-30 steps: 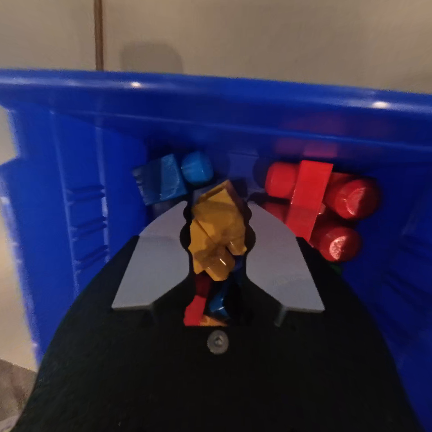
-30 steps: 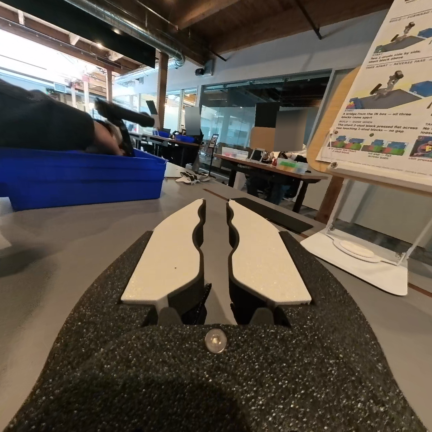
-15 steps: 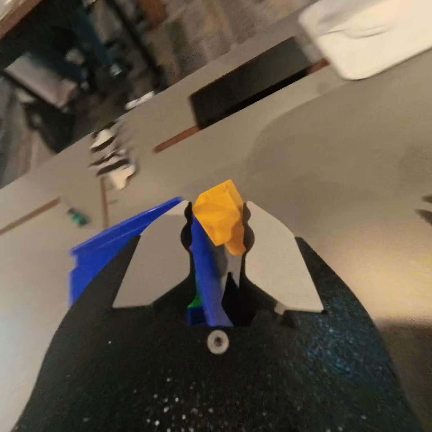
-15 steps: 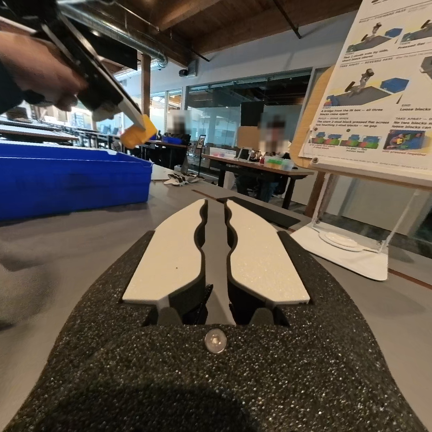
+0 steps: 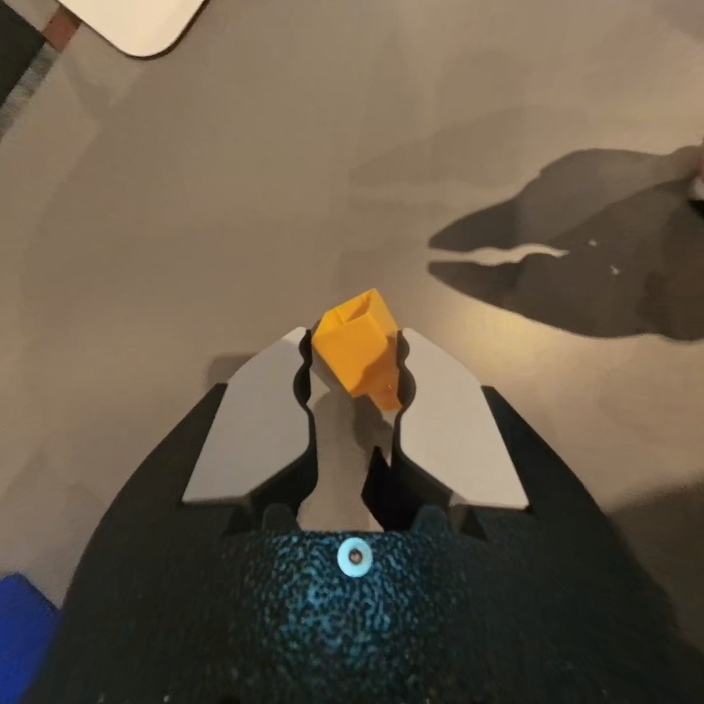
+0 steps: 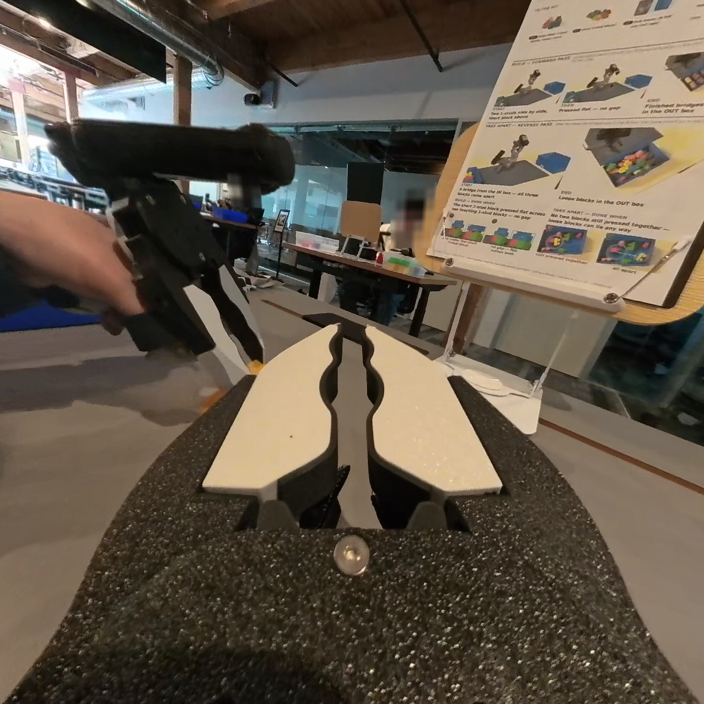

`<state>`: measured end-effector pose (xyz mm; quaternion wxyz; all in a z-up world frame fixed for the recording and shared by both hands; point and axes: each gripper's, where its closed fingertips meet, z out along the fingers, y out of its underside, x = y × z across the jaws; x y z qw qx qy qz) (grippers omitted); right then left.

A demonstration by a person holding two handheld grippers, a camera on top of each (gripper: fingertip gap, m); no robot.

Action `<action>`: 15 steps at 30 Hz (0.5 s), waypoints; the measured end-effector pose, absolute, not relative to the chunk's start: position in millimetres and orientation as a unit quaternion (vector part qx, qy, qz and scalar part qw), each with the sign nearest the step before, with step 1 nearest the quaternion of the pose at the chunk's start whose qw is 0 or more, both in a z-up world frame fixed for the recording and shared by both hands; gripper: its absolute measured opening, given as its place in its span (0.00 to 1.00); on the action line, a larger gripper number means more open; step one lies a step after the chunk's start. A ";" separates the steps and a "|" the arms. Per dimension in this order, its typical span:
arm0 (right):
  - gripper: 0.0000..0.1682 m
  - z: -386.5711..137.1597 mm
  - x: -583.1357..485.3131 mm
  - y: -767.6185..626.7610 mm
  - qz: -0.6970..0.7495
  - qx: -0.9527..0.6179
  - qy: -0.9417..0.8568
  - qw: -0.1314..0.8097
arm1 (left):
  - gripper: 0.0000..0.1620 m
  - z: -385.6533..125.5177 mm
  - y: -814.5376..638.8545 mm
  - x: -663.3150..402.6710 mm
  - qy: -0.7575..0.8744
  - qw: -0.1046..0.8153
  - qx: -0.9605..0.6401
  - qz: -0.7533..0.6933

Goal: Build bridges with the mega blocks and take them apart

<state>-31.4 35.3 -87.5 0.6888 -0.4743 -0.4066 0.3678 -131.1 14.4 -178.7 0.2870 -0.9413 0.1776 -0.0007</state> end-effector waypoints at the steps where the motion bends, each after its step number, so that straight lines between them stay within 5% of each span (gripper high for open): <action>1: 0.05 -87.6 -31.7 34.7 0.369 -0.474 -0.408 0.688 | 0.30 -179.5 13.6 -131.7 0.174 0.285 -0.943 0.003; 7: 0.06 -88.4 -30.0 34.8 0.371 -0.475 -0.408 0.685 | 0.68 -151.4 -16.7 -151.1 0.133 0.332 -0.933 0.040; 15: 0.06 -93.7 -33.0 36.8 0.377 -0.487 -0.408 0.674 | 0.48 -66.4 -118.2 -294.9 -0.058 0.407 -0.901 0.139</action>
